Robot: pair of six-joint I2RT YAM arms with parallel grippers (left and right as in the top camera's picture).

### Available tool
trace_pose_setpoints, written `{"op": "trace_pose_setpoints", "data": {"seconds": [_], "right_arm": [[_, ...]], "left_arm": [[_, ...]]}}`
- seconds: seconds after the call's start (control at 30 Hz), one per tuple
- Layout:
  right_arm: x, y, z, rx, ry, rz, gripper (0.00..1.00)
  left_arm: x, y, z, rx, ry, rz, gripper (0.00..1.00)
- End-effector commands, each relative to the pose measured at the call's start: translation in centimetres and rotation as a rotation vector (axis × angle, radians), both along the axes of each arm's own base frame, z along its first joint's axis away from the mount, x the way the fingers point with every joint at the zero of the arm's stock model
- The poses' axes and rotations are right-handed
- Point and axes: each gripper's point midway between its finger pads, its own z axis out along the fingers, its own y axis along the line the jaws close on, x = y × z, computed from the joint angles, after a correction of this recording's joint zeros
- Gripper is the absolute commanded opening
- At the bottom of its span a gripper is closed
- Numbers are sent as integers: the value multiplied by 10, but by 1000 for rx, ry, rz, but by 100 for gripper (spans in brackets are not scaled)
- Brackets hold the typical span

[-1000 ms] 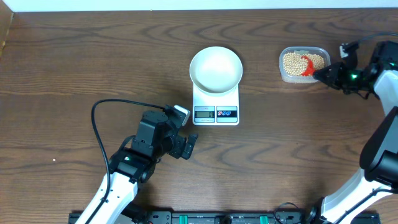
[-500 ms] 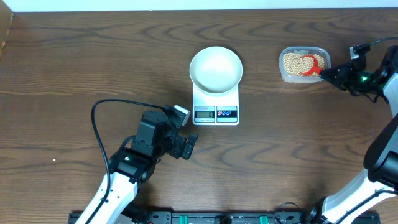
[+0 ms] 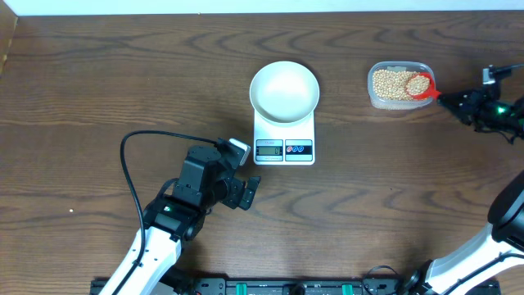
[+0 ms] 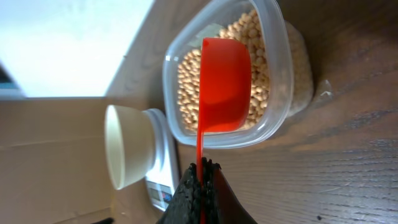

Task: Scoop item into bowl and weigh 50g on scale
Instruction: 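Drag the red scoop through the soybeans to fill it, then lift the filled scoop and carry it left over the white bowl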

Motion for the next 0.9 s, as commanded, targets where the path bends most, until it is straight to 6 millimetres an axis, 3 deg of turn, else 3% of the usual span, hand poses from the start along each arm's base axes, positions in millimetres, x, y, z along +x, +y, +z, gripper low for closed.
{"op": "trace_pose_setpoints", "data": {"seconds": [0.0,0.63,0.87], "right_arm": [[-2,3,20,128,-65,12,1],[0,19,60,317,-199,85,1],[18,54,66,332,-192,163,1]], "left_arm": [[7,1,9,5,-29,2,98],[7,1,9,5,-29,2,98],[7,1,9,5,-29,2,98]]}}
